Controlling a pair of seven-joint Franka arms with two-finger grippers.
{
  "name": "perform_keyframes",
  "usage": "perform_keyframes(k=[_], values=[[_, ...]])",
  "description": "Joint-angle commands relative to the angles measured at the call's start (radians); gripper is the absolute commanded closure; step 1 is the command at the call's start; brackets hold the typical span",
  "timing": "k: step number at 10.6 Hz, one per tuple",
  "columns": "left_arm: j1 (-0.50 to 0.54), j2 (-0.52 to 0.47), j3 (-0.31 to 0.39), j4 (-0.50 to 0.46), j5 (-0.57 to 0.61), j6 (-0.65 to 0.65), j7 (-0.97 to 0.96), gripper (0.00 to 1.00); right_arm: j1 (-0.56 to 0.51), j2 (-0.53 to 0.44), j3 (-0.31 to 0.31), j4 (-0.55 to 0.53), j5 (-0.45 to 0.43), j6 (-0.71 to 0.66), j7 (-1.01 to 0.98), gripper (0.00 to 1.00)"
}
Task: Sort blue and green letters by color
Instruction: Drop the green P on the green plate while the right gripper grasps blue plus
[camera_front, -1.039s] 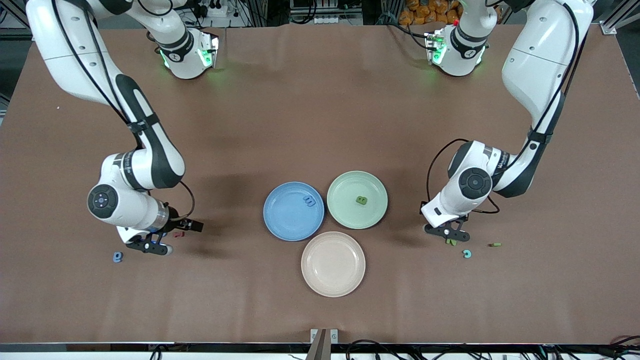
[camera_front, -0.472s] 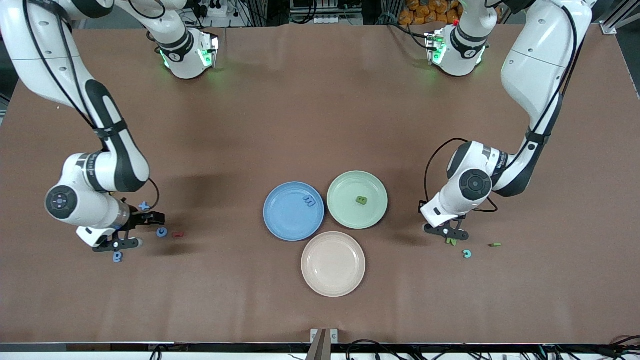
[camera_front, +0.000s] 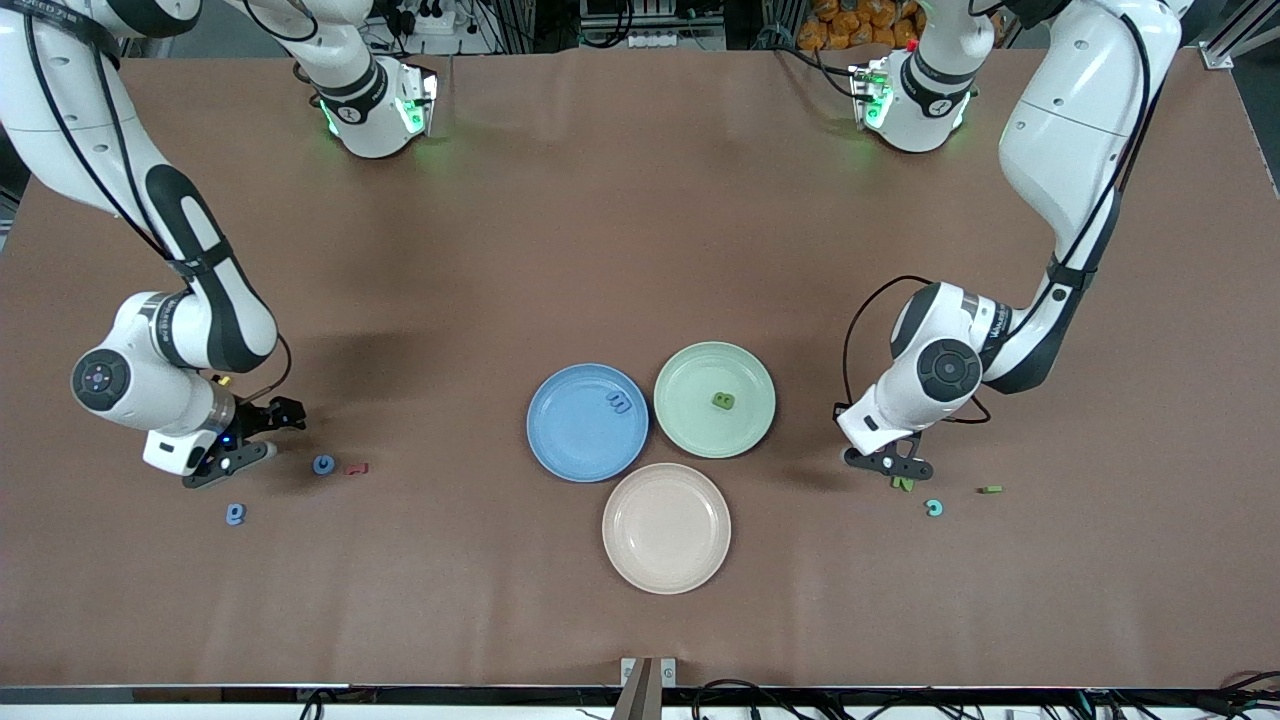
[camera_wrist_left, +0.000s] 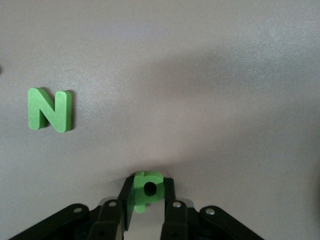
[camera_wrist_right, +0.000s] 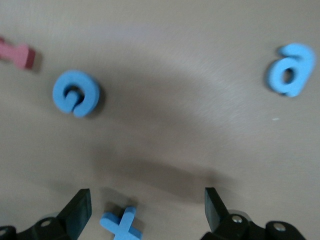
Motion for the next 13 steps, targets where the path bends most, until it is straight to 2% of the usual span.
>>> perform_keyframes(k=[1,5,7,10,13], values=[[0.002,-0.007,-0.001,0.004,-0.017,0.005,0.001,1.00,-0.009,-0.111,0.023,-0.146,-0.016,0.027,-0.120,0.00],[-0.011,-0.070,-0.050,0.050,-0.071,-0.033,-0.012,1.00,-0.010,-0.114,0.024,-0.152,-0.016,0.044,-0.286,0.00],[-0.030,-0.064,-0.105,0.094,-0.070,-0.042,-0.120,1.00,-0.020,-0.112,0.024,-0.161,-0.014,0.076,-0.346,0.00],[-0.181,-0.034,-0.108,0.169,-0.068,-0.042,-0.371,1.00,-0.021,-0.112,0.024,-0.193,-0.016,0.114,-0.364,0.00],[-0.297,0.006,-0.100,0.205,-0.062,-0.042,-0.612,1.00,-0.021,-0.112,0.023,-0.215,-0.016,0.147,-0.369,0.00]])
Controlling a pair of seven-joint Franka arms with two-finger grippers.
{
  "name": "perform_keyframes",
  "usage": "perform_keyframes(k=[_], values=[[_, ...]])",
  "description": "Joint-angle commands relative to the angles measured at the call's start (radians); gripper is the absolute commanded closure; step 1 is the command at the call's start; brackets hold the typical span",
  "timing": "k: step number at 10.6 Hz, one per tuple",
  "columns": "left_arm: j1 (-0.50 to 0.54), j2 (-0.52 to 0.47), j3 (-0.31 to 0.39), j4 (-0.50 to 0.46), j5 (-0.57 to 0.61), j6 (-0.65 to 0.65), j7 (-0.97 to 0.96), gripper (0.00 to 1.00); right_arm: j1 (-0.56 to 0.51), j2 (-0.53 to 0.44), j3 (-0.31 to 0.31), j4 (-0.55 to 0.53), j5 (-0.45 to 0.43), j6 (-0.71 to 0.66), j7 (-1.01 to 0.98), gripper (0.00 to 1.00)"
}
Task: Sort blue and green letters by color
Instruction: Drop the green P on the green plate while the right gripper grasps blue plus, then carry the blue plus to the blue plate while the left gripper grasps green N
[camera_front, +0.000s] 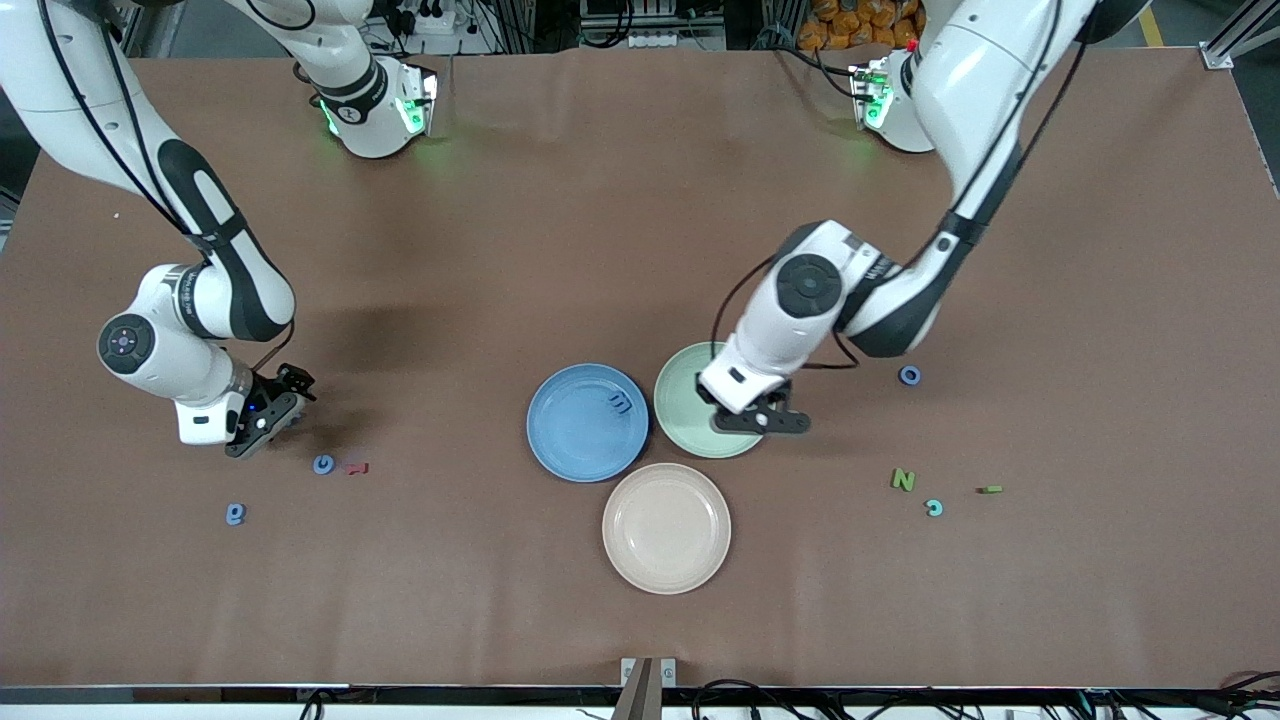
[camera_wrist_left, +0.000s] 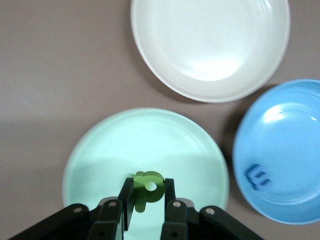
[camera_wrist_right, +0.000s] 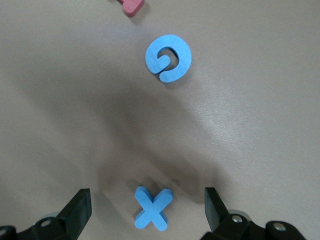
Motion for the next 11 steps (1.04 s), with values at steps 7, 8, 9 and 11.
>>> perform_keyframes(k=[7,8,9,11], values=[[0.066,-0.040,0.051,0.037,0.044,-0.126,-0.012,0.00,-0.037,-0.022,0.006,-0.038,-0.015,0.033,-0.017,0.00],[0.125,-0.064,0.051,0.037,0.044,-0.166,0.132,0.00,-0.045,-0.021,0.007,-0.039,-0.015,0.035,-0.016,0.14],[0.192,-0.071,0.049,0.037,0.046,-0.194,0.255,0.00,-0.051,-0.021,0.007,-0.039,-0.015,0.038,-0.017,0.79],[0.275,-0.078,0.045,0.037,0.043,-0.240,0.420,0.00,-0.054,-0.019,0.007,-0.039,-0.014,0.038,-0.017,1.00]])
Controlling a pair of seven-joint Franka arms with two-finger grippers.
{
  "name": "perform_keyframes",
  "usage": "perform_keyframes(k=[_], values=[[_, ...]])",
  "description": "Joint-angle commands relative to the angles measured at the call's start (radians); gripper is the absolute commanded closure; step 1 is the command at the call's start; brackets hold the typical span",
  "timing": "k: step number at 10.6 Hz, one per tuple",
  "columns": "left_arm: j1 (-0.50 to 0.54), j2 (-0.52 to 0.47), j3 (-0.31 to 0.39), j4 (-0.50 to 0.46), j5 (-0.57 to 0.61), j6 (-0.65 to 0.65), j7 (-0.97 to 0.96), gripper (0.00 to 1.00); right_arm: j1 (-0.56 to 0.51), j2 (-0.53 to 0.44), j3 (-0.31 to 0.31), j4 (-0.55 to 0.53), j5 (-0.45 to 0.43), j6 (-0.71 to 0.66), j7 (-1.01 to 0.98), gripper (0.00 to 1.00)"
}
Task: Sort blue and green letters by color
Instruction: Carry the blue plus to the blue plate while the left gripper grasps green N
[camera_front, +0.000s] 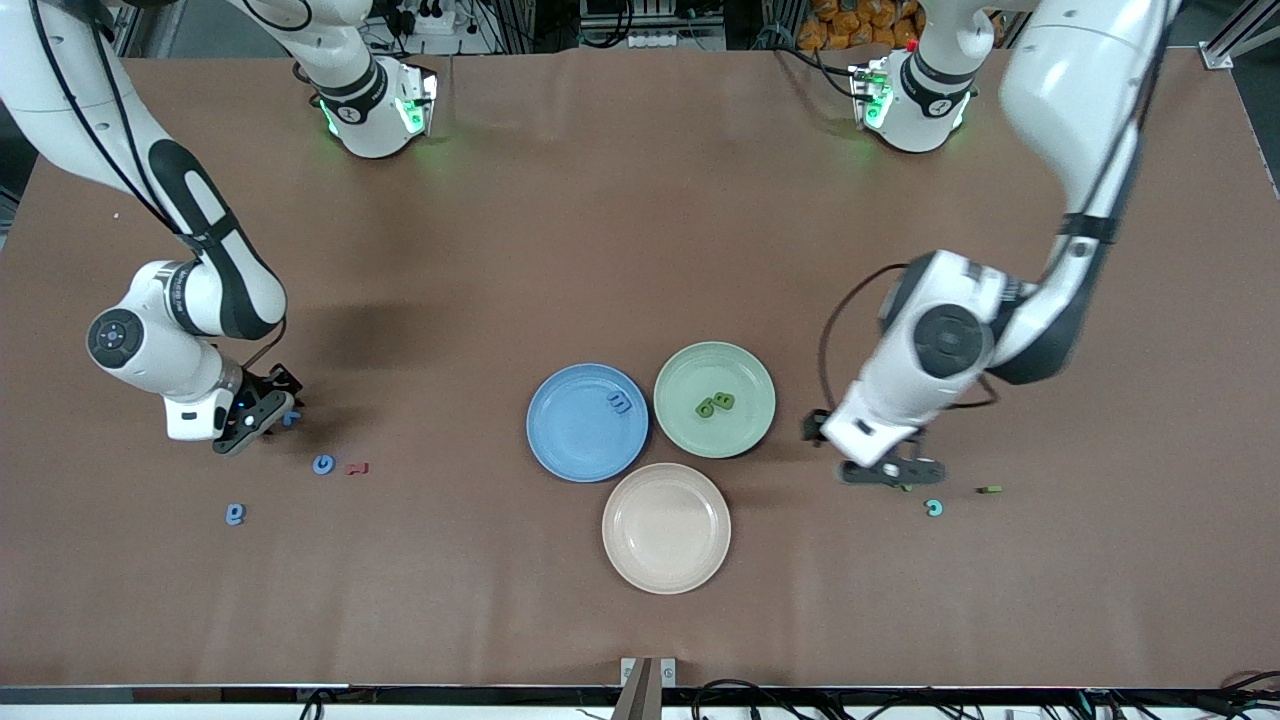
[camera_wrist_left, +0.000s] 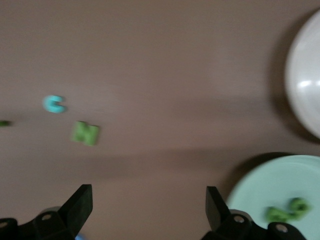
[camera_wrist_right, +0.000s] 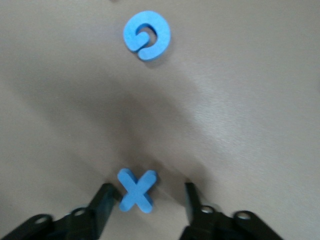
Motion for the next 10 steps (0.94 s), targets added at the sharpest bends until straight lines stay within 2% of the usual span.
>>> perform_keyframes(k=[1,4,7,10], values=[[0.101,-0.010,-0.013,-0.024,0.017,-0.044,0.192,0.00,-0.023,-0.018,0.015,-0.027,-0.014,0.011,-0.011,1.00],[0.152,0.027,-0.013,-0.041,0.017,-0.037,0.257,0.00,-0.012,-0.023,0.019,-0.012,-0.014,0.009,0.003,1.00],[0.160,0.085,-0.008,-0.043,0.016,0.028,0.256,0.00,0.015,-0.022,0.048,0.057,-0.005,-0.038,0.072,1.00],[0.183,0.139,-0.002,-0.032,0.019,0.105,0.256,0.00,0.121,-0.015,0.067,0.117,-0.003,-0.077,0.265,1.00]])
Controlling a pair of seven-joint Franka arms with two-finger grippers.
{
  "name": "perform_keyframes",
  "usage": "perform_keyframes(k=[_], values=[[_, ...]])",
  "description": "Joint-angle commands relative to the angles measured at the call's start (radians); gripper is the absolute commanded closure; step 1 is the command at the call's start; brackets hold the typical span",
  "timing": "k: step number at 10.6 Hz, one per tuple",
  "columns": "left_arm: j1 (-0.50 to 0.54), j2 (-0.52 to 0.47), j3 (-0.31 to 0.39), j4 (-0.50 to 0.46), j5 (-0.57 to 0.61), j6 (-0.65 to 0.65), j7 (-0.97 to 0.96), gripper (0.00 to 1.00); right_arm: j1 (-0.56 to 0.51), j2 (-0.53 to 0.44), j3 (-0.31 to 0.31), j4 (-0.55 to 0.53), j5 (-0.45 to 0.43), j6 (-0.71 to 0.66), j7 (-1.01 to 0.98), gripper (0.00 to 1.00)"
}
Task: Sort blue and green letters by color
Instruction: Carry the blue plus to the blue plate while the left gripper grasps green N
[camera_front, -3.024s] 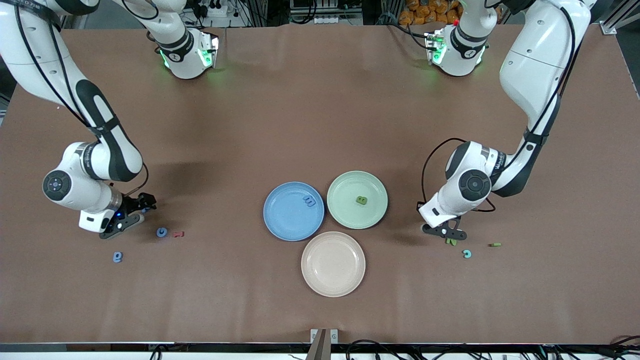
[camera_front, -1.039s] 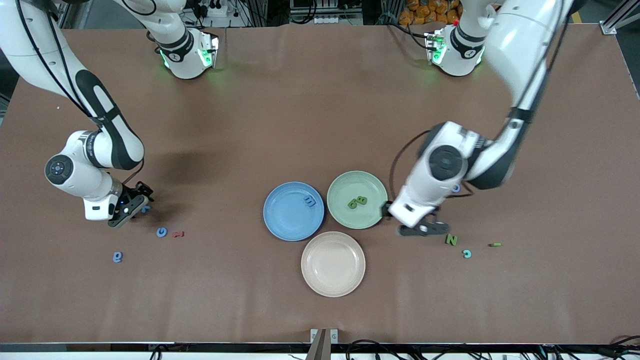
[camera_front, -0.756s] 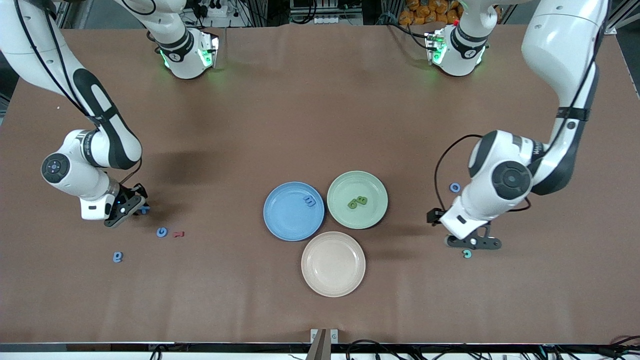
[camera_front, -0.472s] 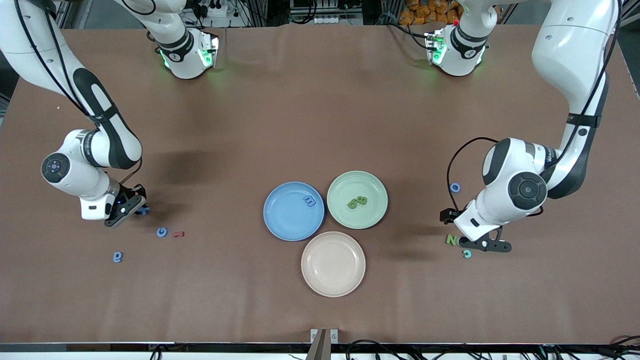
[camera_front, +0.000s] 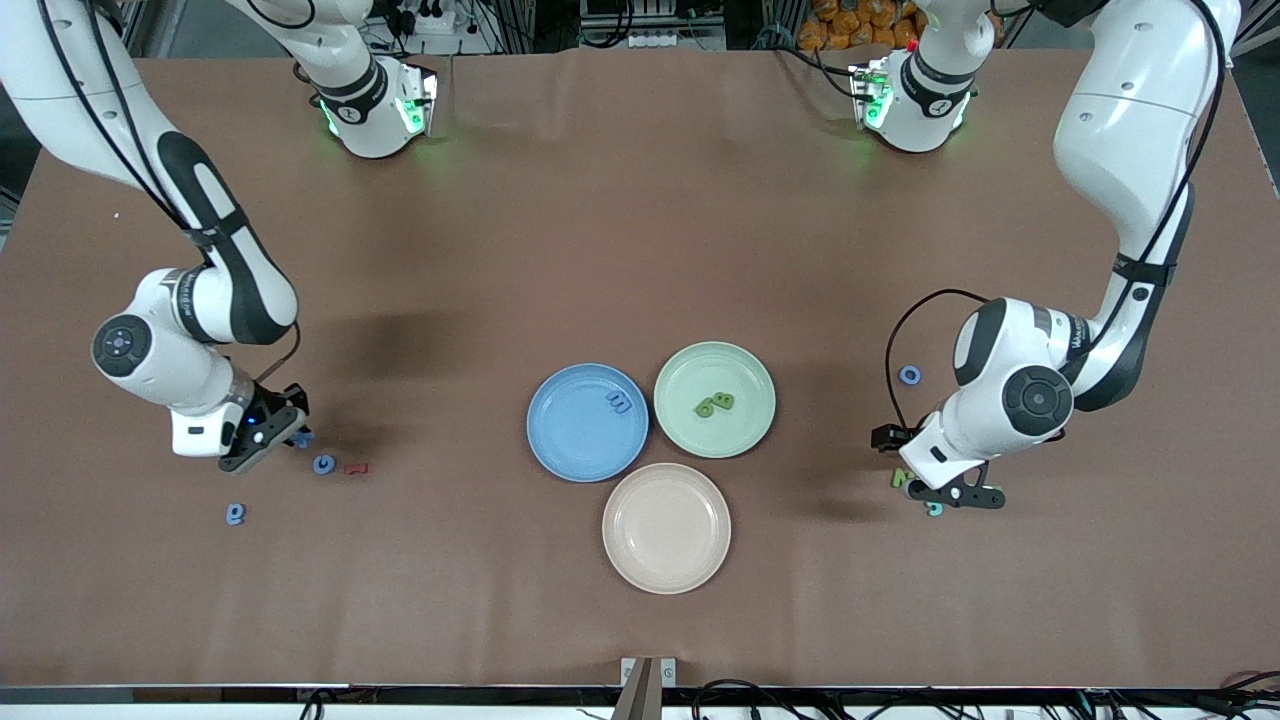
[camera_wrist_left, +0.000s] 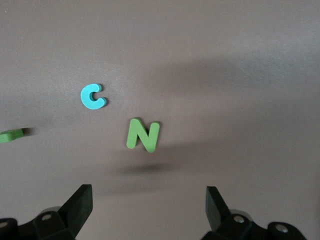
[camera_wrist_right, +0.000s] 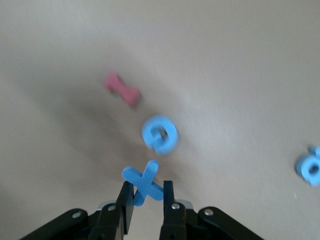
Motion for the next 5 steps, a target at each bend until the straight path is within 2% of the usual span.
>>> perform_keyframes(k=[1,3,5], values=[[0.028,0.049,-0.003,0.012,0.019,0.075,0.010,0.01,0.116,-0.002,0.006,0.045,-0.004,-0.029,0.216,1.00],[0.028,0.076,-0.003,0.015,0.017,0.102,0.010,0.02,0.189,-0.002,0.012,0.050,0.016,-0.052,0.395,1.00],[0.026,0.082,-0.003,0.017,0.017,0.111,0.010,0.07,0.275,-0.002,0.020,0.094,0.107,-0.110,0.542,1.00]])
